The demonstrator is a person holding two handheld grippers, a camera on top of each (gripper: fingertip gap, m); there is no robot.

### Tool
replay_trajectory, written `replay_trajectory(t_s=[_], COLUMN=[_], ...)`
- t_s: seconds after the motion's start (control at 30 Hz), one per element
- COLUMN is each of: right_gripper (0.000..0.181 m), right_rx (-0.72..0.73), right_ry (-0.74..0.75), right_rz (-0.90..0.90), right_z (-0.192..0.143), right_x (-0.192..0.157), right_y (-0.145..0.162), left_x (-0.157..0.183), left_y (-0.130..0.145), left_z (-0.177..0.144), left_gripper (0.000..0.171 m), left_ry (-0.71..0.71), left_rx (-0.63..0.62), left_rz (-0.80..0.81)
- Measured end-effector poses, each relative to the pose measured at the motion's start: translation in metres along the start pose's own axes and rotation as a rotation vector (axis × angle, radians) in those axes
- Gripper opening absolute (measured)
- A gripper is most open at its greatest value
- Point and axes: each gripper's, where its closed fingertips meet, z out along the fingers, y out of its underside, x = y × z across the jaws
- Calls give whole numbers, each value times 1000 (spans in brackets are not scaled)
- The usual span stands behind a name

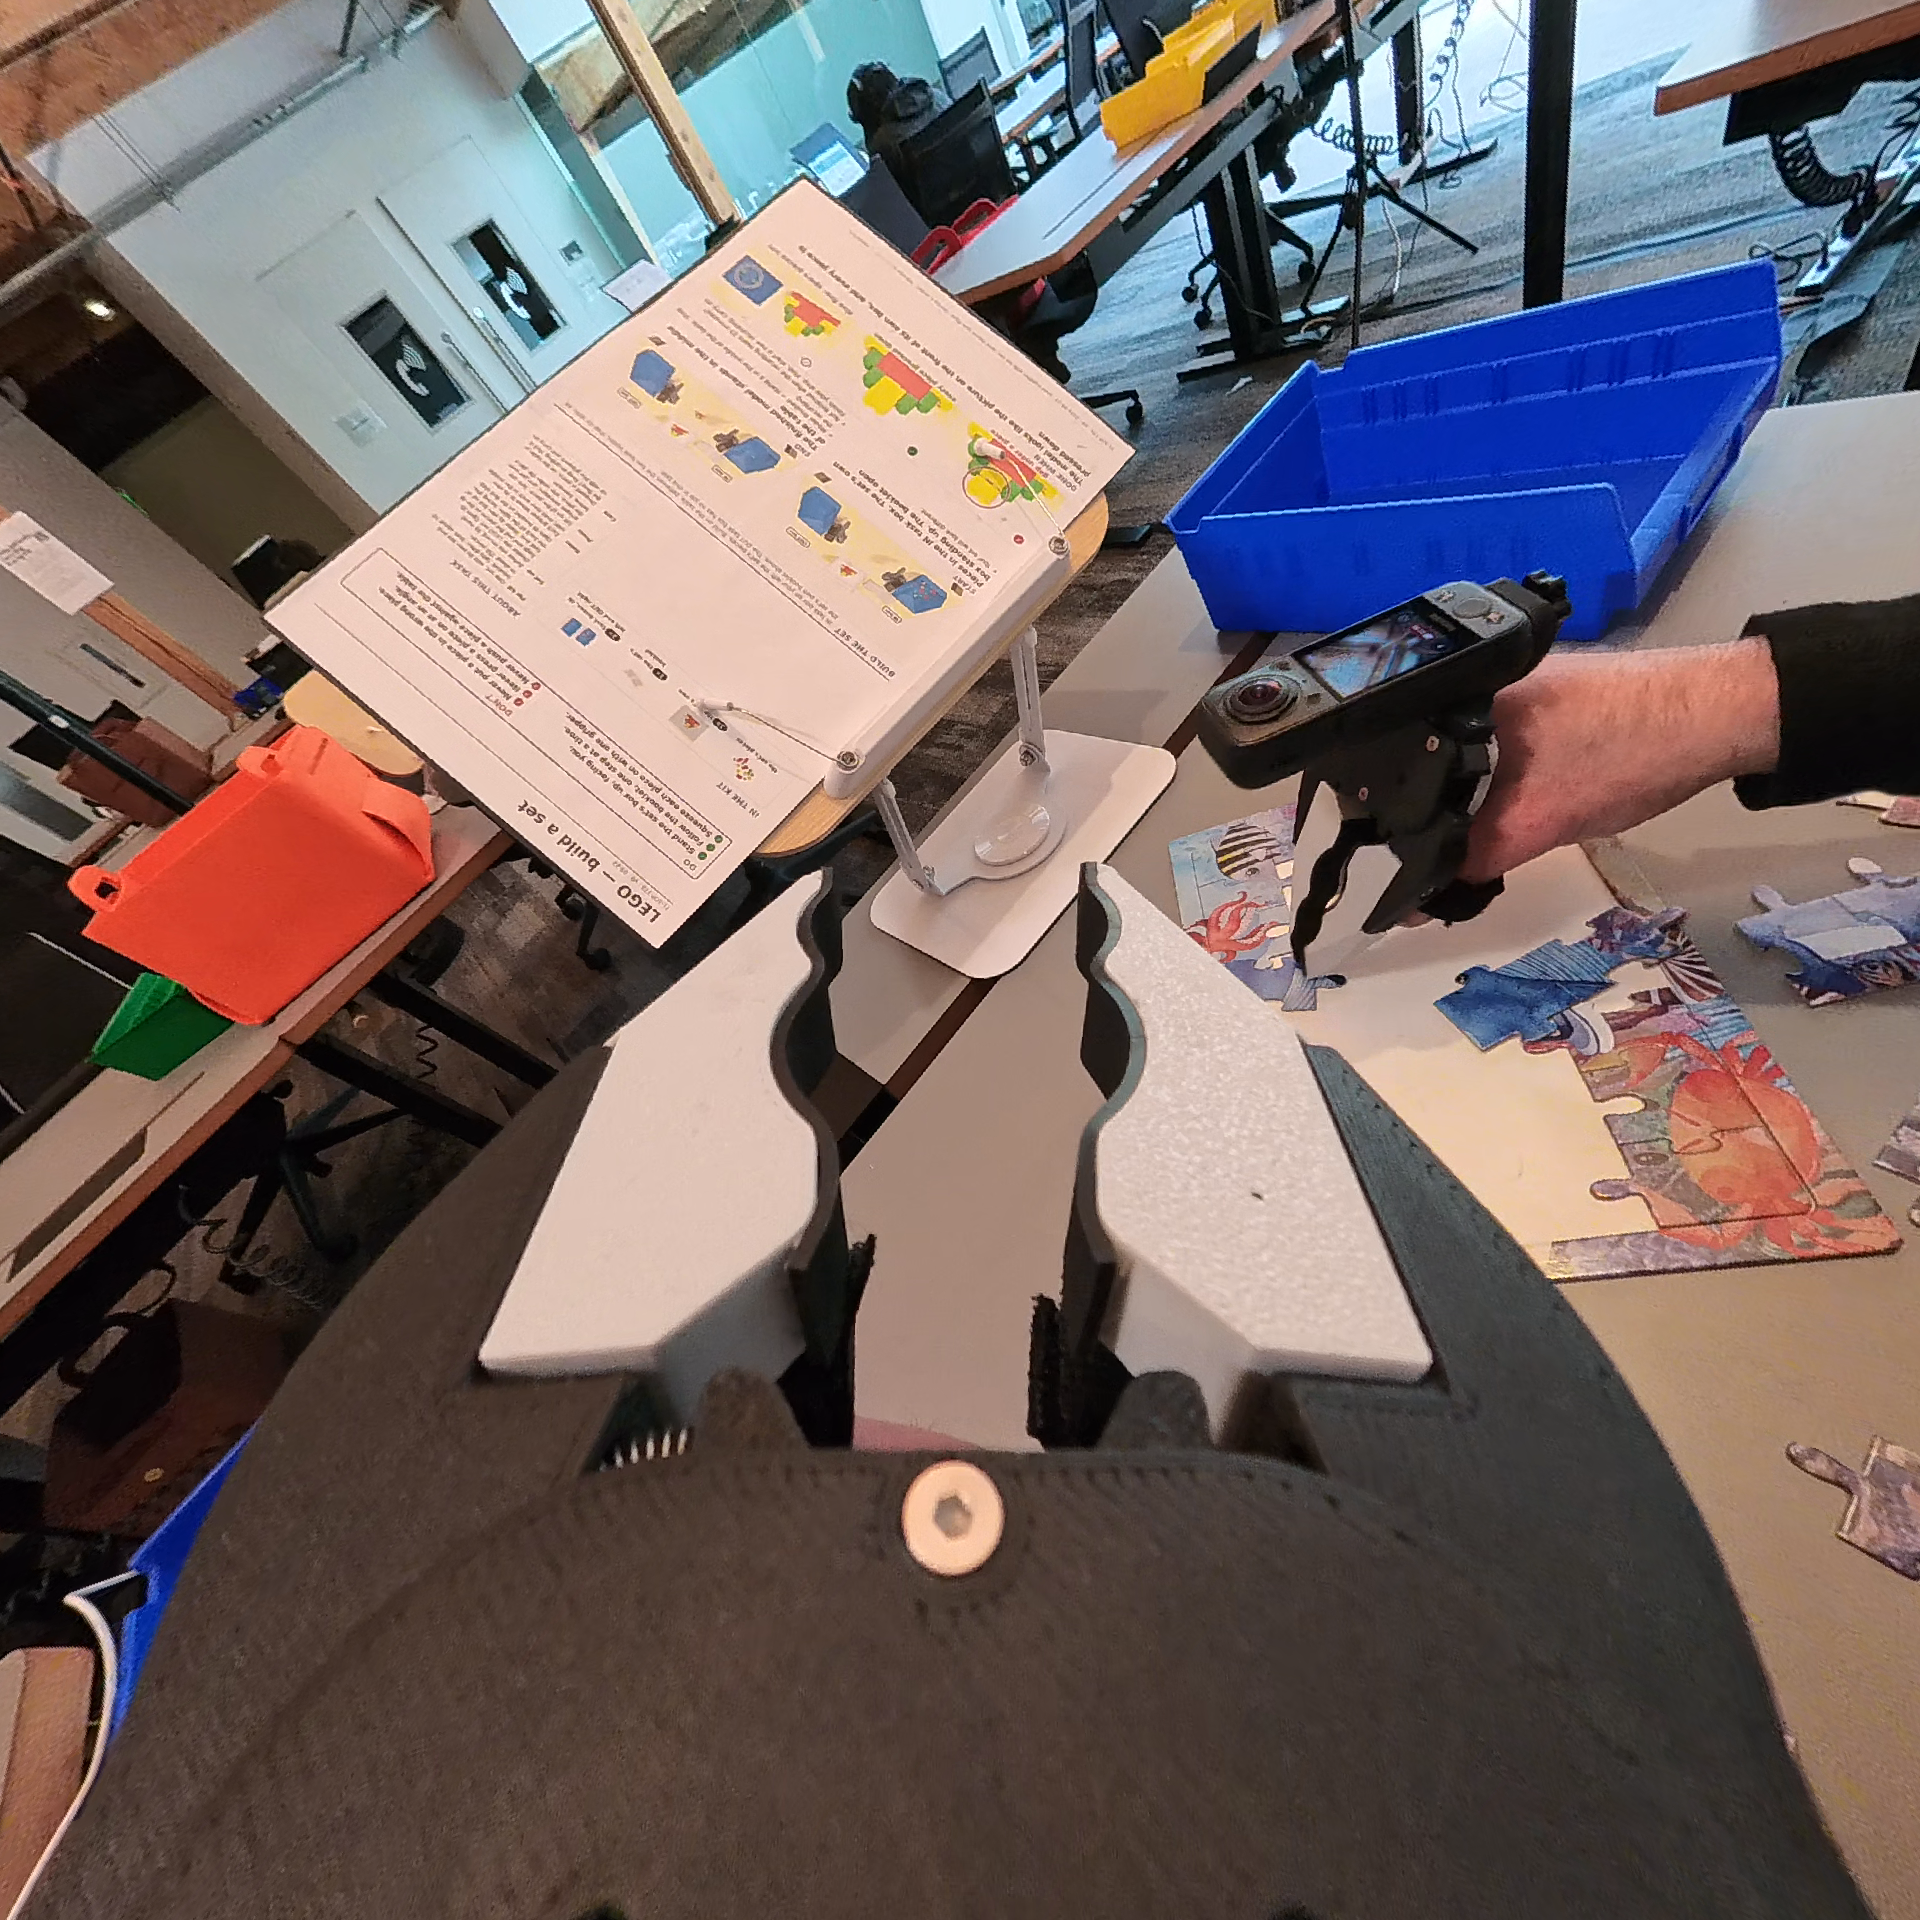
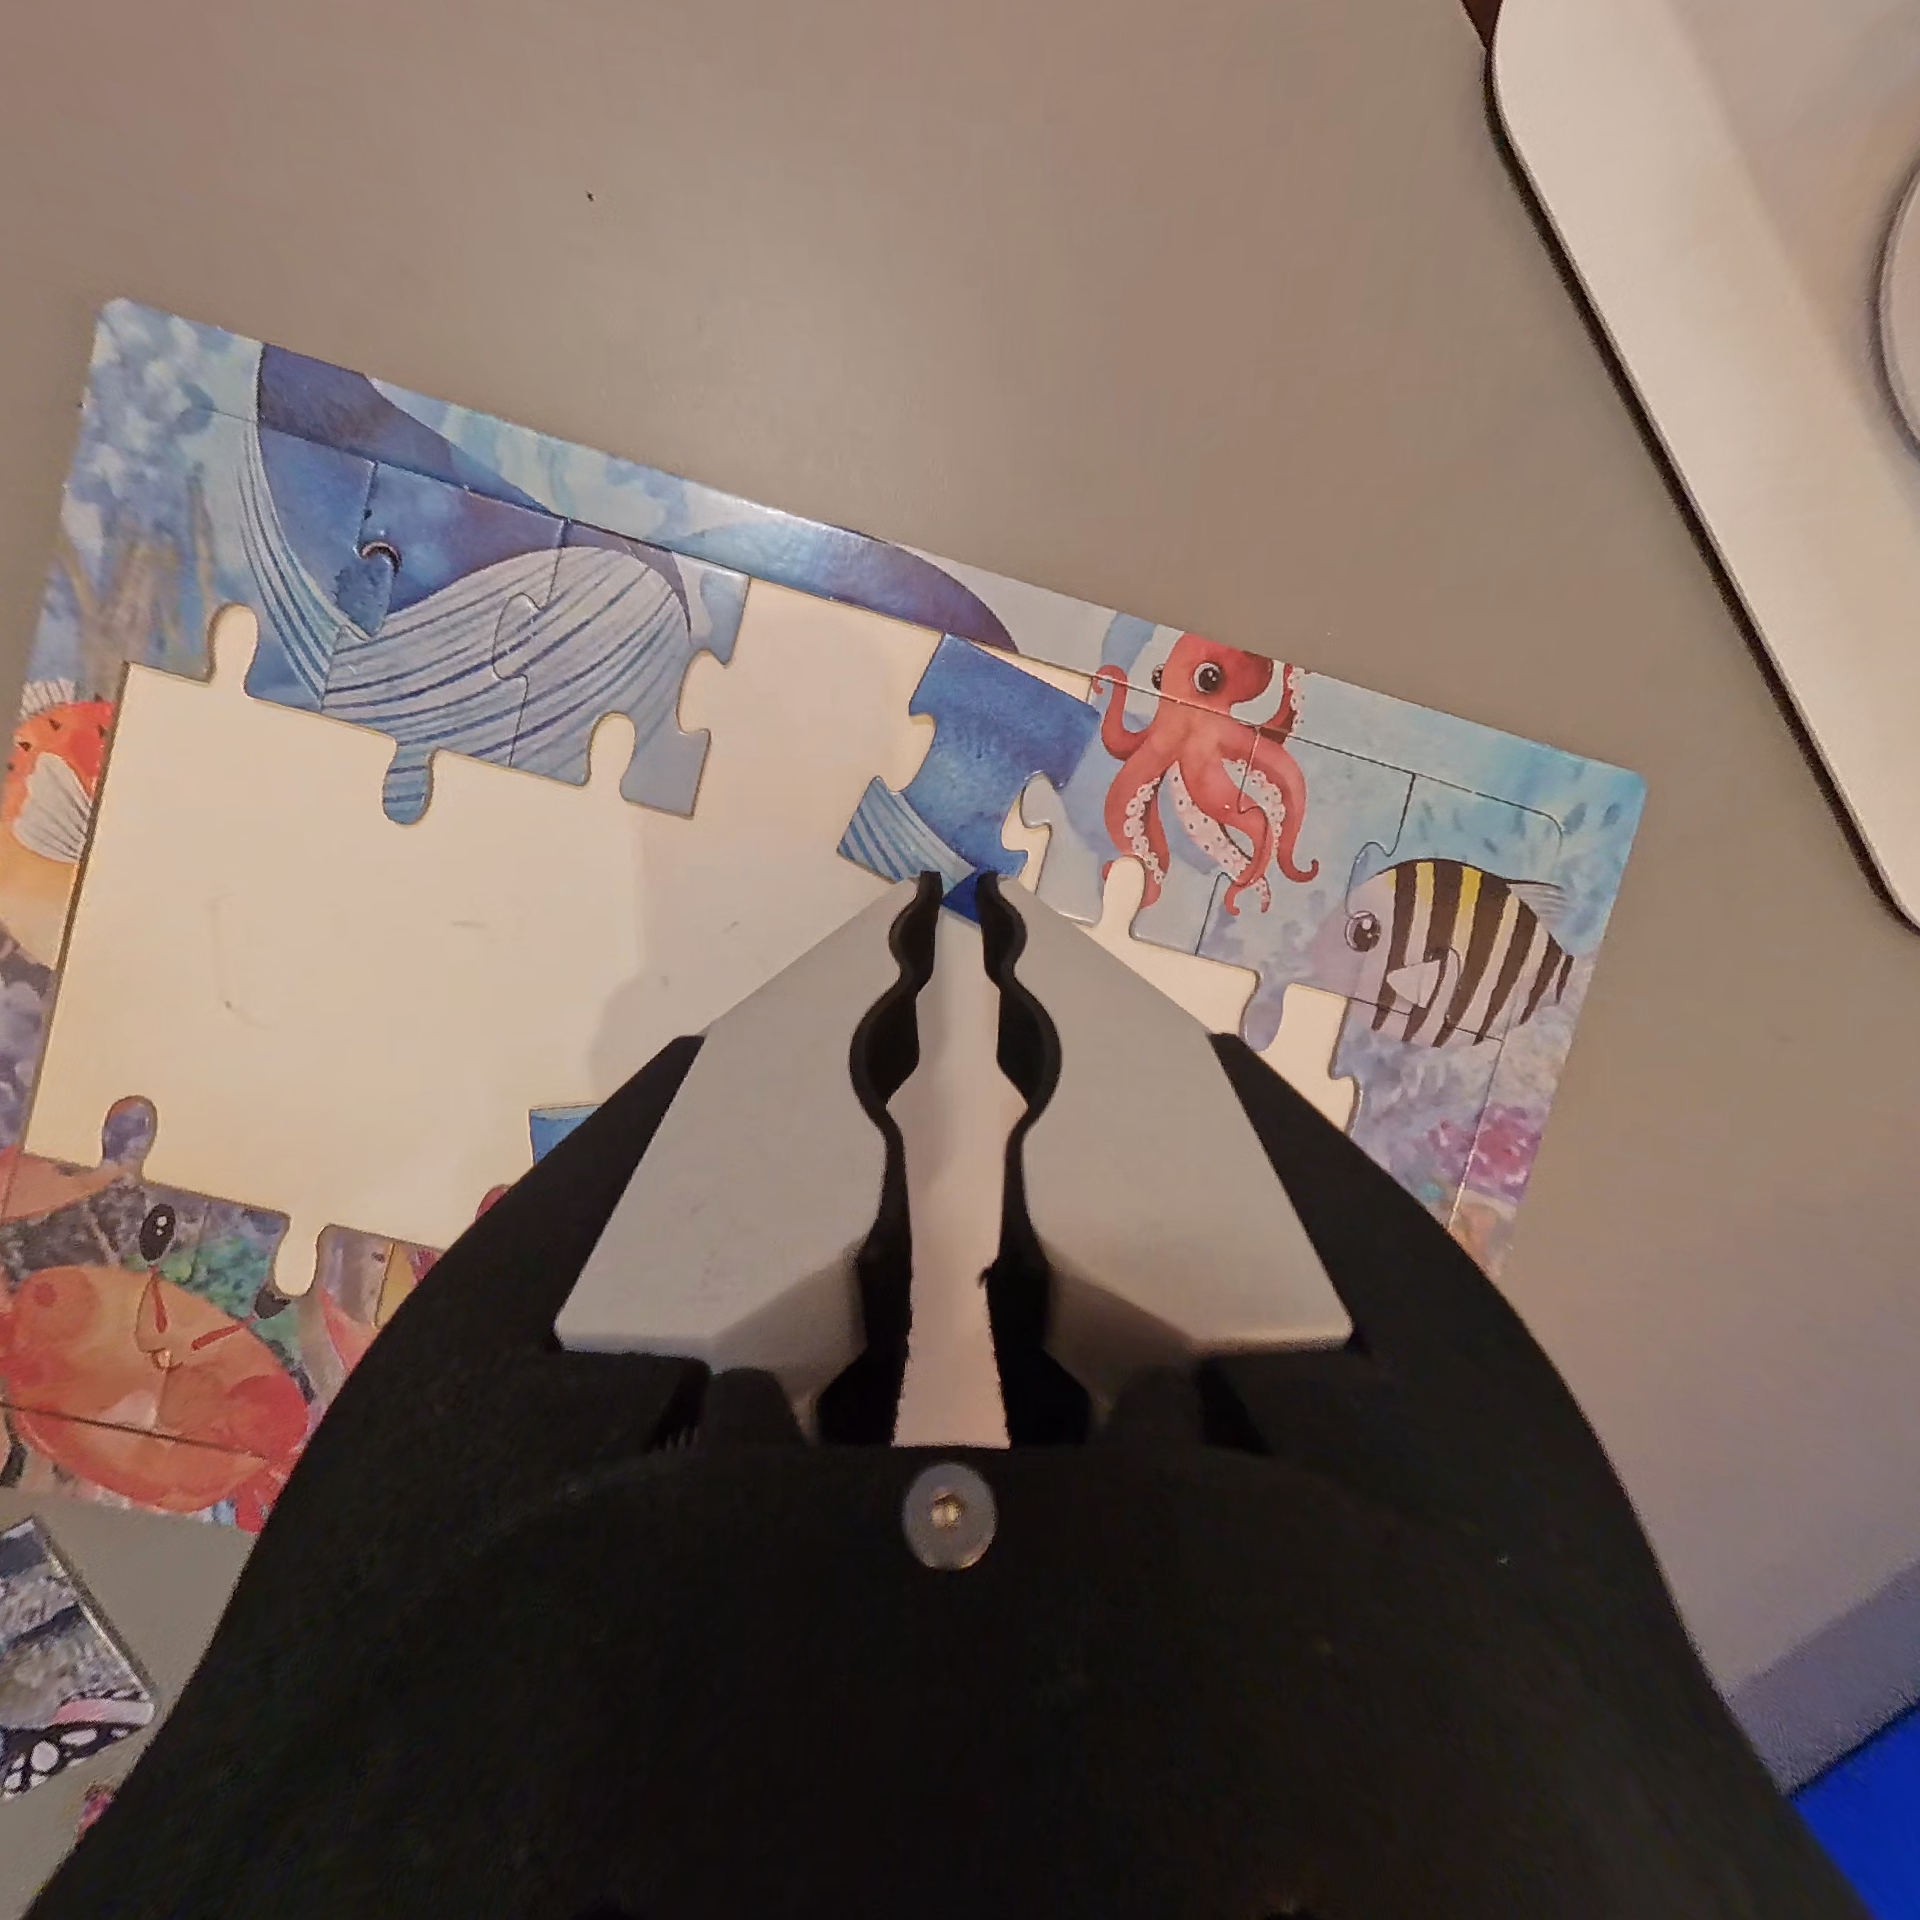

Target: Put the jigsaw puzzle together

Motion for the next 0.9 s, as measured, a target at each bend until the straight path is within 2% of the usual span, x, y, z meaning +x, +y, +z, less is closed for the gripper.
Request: replay_trajectory(t_s=[0.27,0.5,0.6,0.73,0.9], right_gripper=[8,38,34,21,20], right_rx=[-4,23,9,47,80], right_ry=[41,-1,4,35,37], right_rz=[-13,108,157,190,197], right_z=[-1,-7,1,0,0], right_x=[8,-5,-10,-7,-7], right_y=[2,1,6,5,5], left_x=[1,1,2,1,2], left_y=[1,2,1,1,1], left_z=[1,3,3,3,4], left_gripper=[44,44,44,44,44], left_ry=[3,6,8,6,10], left_rx=[-3,-7,-6,-5,-7], left_rz=[0,0,3,-1,2])
